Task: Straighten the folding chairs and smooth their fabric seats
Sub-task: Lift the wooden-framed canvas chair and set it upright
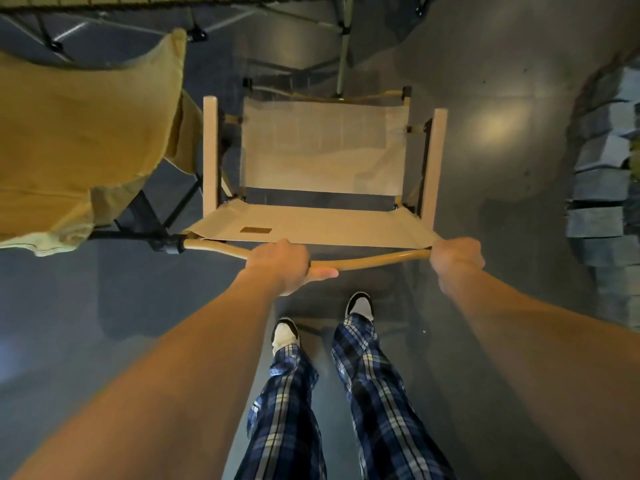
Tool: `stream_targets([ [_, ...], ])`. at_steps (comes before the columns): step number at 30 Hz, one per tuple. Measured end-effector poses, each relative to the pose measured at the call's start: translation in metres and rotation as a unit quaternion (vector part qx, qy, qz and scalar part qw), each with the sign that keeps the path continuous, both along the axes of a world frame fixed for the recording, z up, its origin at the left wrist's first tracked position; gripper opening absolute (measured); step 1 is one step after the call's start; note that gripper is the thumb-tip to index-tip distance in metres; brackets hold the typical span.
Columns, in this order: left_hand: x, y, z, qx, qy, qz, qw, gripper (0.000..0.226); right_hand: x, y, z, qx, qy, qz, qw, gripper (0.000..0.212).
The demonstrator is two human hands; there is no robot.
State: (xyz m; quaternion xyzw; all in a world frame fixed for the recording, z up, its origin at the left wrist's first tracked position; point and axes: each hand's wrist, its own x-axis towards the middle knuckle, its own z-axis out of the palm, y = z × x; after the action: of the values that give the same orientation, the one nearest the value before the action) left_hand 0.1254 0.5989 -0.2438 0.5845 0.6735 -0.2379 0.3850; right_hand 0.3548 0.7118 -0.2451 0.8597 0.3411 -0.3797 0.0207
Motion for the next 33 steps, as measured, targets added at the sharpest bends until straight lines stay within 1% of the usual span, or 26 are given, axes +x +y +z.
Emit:
stream_targets([
  [5, 0.002, 0.011, 0.002, -0.018, -0.015, 0.018, 1.000, 0.076, -0.002, 0.020, -0.002, -0.004, -0.012, 0.034, 0.999, 0.030],
  [11, 0.003, 0.003, 0.001, -0.079, -0.049, 0.055, 0.994, 0.075, -0.009, 0.022, -0.004, -0.039, -0.048, 0.089, 0.994, 0.029],
  [14, 0.000, 0.004, 0.001, -0.074, -0.055, 0.059, 0.994, 0.077, -0.014, 0.025, -0.004, -0.053, -0.070, 0.118, 0.989, 0.027],
  [18, -0.002, 0.012, 0.000, -0.105, -0.075, 0.058, 0.990, 0.074, -0.016, 0.022, -0.001, -0.075, -0.089, 0.160, 0.980, 0.027],
  [20, -0.002, 0.018, 0.002, -0.092, -0.080, 0.047, 0.991, 0.070, -0.019, 0.017, 0.001, -0.078, -0.112, 0.183, 0.974, 0.035],
  [21, 0.000, 0.022, 0.004, -0.079, -0.091, 0.057, 0.991, 0.069, -0.020, 0.013, 0.004, -0.079, -0.118, 0.193, 0.971, 0.038],
  [22, 0.002, 0.027, 0.007, -0.065, -0.103, 0.077, 0.990, 0.068, -0.022, 0.010, 0.007, -0.080, -0.118, 0.201, 0.969, 0.041],
  [24, 0.009, 0.038, 0.017, -0.029, -0.121, 0.101, 0.987, 0.060, -0.023, 0.006, 0.012, -0.072, -0.096, 0.208, 0.971, 0.045],
  [25, 0.012, 0.043, 0.022, -0.010, -0.122, 0.096, 0.988, 0.056, -0.024, 0.005, 0.015, -0.067, -0.079, 0.207, 0.973, 0.047],
  [28, 0.027, 0.060, 0.038, 0.025, -0.121, 0.036, 0.992, 0.046, -0.017, -0.003, 0.030, -0.027, -0.016, 0.173, 0.984, 0.046],
  [31, 0.060, 0.073, 0.062, 0.046, -0.121, -0.061, 0.990, 0.040, 0.000, -0.024, 0.049, 0.017, 0.029, 0.101, 0.994, 0.041],
  [33, 0.088, 0.074, 0.077, 0.071, -0.122, -0.131, 0.981, 0.038, 0.012, -0.046, 0.065, 0.033, 0.051, 0.053, 0.997, 0.042],
])
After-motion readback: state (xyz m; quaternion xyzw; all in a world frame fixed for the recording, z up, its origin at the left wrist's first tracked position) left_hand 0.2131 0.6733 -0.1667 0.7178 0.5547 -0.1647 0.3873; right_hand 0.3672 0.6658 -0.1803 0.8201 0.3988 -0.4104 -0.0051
